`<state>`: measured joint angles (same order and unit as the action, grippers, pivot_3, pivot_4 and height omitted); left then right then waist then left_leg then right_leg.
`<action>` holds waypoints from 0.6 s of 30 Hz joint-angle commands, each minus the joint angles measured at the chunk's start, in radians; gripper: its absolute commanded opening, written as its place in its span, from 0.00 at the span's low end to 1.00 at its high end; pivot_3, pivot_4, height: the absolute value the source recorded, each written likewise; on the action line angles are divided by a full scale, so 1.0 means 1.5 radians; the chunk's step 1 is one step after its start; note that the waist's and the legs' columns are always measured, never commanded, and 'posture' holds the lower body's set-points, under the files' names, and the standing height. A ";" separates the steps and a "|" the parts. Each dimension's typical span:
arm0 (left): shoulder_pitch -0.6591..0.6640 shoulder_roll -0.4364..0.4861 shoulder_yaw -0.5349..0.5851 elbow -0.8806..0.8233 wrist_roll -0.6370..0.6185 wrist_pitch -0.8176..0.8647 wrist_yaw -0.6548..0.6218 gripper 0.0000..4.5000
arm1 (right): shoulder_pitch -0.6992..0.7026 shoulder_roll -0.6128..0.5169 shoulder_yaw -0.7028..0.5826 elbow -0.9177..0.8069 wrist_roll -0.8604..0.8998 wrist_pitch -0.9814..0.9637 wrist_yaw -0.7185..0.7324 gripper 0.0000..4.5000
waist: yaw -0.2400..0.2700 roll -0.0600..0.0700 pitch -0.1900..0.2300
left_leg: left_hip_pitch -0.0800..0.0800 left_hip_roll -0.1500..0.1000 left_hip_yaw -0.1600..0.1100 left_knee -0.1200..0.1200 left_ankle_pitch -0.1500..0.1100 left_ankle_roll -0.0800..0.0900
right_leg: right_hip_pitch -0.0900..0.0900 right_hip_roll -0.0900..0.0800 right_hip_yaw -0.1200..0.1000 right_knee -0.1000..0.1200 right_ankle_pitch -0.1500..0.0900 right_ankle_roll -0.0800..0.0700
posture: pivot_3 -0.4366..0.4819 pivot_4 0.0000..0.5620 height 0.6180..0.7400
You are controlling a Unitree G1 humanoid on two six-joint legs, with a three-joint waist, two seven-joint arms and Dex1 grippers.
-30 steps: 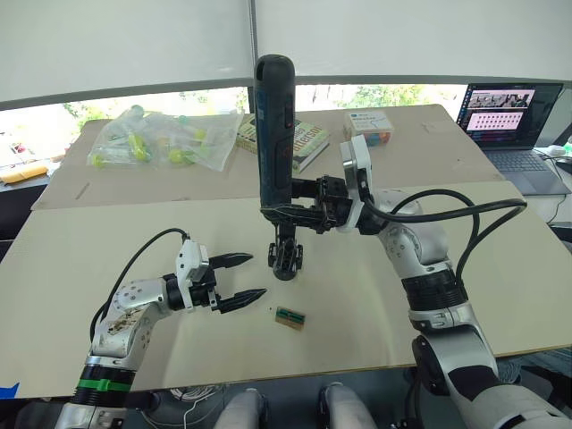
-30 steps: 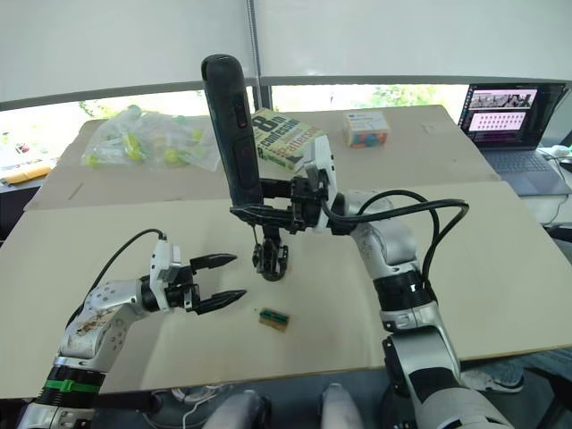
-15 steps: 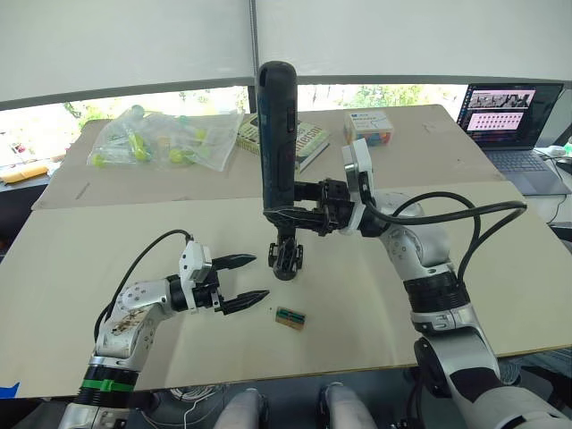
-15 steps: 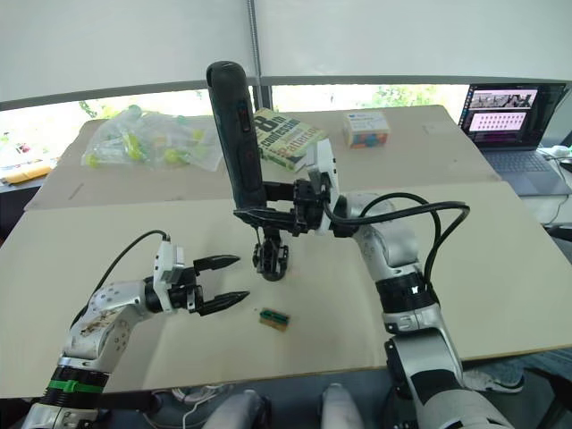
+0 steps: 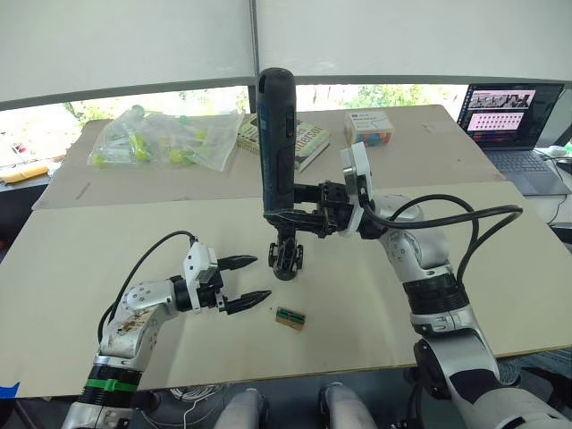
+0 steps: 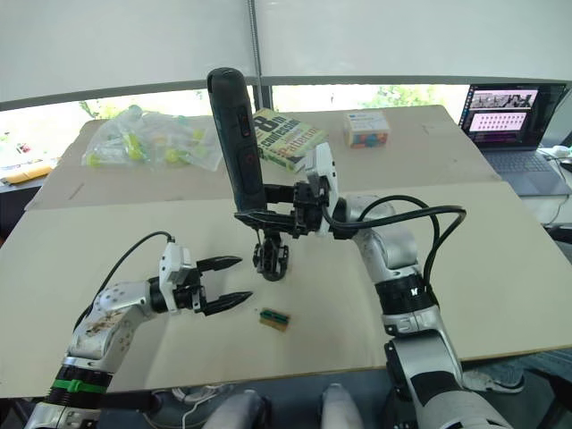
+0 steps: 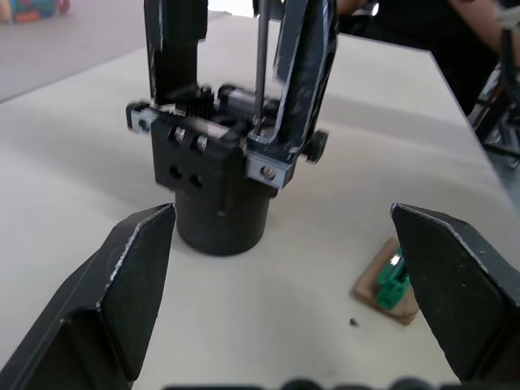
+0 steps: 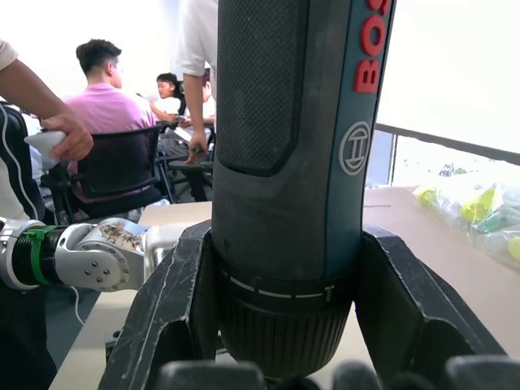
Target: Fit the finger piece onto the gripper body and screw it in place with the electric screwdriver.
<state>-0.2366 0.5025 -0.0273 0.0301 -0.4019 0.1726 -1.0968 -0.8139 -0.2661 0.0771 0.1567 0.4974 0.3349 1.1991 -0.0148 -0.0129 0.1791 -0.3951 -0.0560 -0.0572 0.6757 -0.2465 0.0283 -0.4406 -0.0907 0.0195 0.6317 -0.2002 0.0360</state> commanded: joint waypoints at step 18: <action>-0.130 -0.071 -0.071 0.136 0.092 -0.034 0.038 1.00 | -0.008 -0.004 0.008 -0.027 0.001 -0.008 0.002 0.43 | -0.001 0.000 0.000 | 0.000 0.000 0.000 0.000 0.000 0.000 | 0.000 0.000 0.000 0.000 0.000 0.000 | 0.48 0.27 1.00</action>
<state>-0.4187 0.3967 -0.1355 0.2357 -0.2715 0.1413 -1.0385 -0.8141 -0.2684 0.0871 0.1493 0.4937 0.3338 1.1979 -0.0157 -0.0131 0.1790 -0.3949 -0.0562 -0.0571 0.6763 -0.2464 0.0283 -0.4402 -0.0905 0.0193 0.6323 -0.2001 0.0362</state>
